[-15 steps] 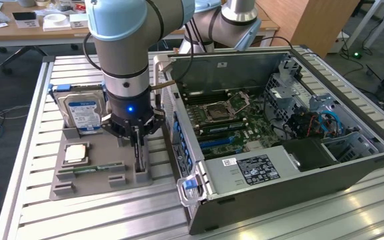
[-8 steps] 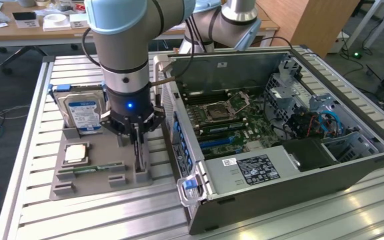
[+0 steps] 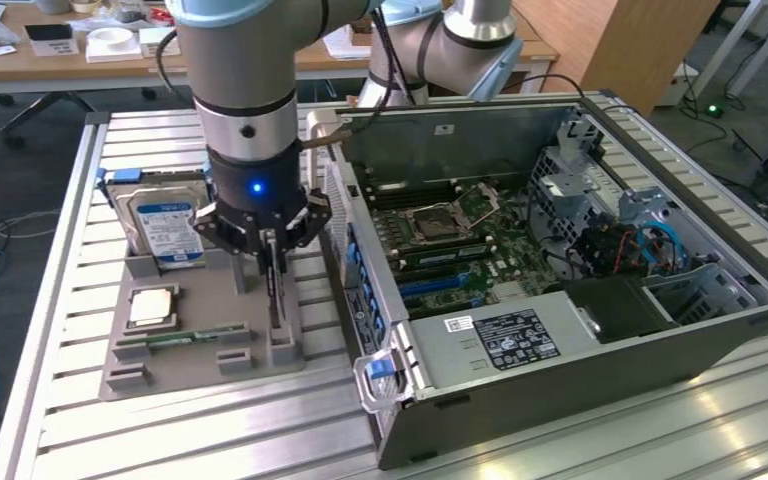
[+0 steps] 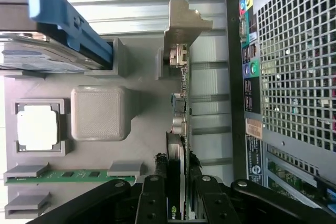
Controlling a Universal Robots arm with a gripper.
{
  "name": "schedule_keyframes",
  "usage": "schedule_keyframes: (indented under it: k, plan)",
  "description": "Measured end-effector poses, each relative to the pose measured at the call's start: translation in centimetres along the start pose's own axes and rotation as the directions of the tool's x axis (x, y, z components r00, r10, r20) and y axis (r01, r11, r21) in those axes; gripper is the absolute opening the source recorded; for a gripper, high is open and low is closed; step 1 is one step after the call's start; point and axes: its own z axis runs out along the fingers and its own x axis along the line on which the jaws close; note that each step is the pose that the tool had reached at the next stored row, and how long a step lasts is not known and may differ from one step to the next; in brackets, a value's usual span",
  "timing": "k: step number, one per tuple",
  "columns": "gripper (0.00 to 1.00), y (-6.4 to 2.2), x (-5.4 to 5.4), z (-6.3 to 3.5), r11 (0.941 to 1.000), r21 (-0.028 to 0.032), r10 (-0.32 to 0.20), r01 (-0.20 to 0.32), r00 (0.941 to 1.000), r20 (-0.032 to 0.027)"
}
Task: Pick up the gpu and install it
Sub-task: 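Pick up the gpu and move the gpu toward the slot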
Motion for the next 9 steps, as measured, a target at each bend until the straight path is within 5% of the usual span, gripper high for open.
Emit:
schedule_keyframes:
  k: [9]
  plan:
    - [0.26, 0.14, -0.1, -3.18, 1.0000, -0.0001, -0.002, 0.002, 1.0000, 0.0000]
